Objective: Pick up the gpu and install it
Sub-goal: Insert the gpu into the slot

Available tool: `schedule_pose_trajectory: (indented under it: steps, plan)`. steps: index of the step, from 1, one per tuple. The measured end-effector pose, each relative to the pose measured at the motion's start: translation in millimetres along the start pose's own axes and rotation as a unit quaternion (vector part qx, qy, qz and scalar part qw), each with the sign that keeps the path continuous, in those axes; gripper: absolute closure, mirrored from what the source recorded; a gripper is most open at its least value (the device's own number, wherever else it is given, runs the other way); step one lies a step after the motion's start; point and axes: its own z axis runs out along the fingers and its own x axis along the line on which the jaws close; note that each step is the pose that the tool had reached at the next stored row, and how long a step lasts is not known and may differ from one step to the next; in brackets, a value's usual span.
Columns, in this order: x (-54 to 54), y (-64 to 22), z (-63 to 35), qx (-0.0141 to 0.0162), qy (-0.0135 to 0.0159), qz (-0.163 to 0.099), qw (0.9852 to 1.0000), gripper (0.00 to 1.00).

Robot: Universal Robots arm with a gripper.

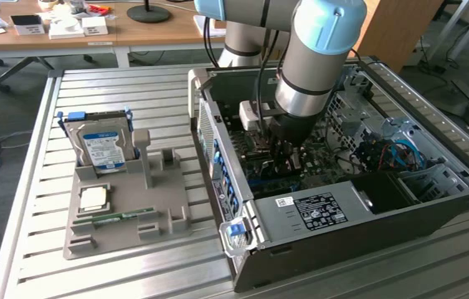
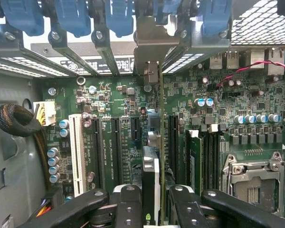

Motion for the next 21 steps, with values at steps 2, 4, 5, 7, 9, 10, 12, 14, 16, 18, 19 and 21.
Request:
schedule_pose_trajectory:
  steps: [2, 4, 5, 7, 9, 10, 12, 14, 16, 18, 19, 21]
  plan:
    - [0.1, 0.0, -0.5, -0.0002, 0.0006, 0.000, 1.0000, 0.73]
    - [0.1, 0.1, -0.5, -0.0003, 0.0006, -0.001, 1.0000, 0.73]
    - [0.1, 0.1, -0.6, -0.0004, 0.0006, -0.002, 1.0000, 0.73]
    - [0.1, 0.0, -0.6, -0.0006, 0.0006, -0.005, 1.0000, 0.73]
    - [0.1, 0.0, -0.6, -0.0007, 0.0005, -0.007, 1.0000, 0.73]
    - [0.1, 0.1, -0.7, -0.0007, 0.0005, -0.007, 1.0000, 0.73]
    - [0.1, 0.1, -2.1, -0.0008, 0.0006, -0.008, 1.0000, 0.73]
    - [-0.1, 0.0, -3.9, -0.0009, 0.0006, -0.008, 1.0000, 0.73]
    - [-0.1, 0.0, -4.4, -0.0008, 0.0005, -0.008, 1.0000, 0.73]
    - [-0.1, 0.0, -4.4, -0.0009, -0.0009, -0.008, 1.0000, 0.73]
    - [0.0, 0.0, -4.3, -0.0009, -0.0027, -0.008, 1.0000, 0.73]
    - [-0.1, 0.0, -4.1, -0.0011, -0.0064, -0.008, 0.9999, 0.73]
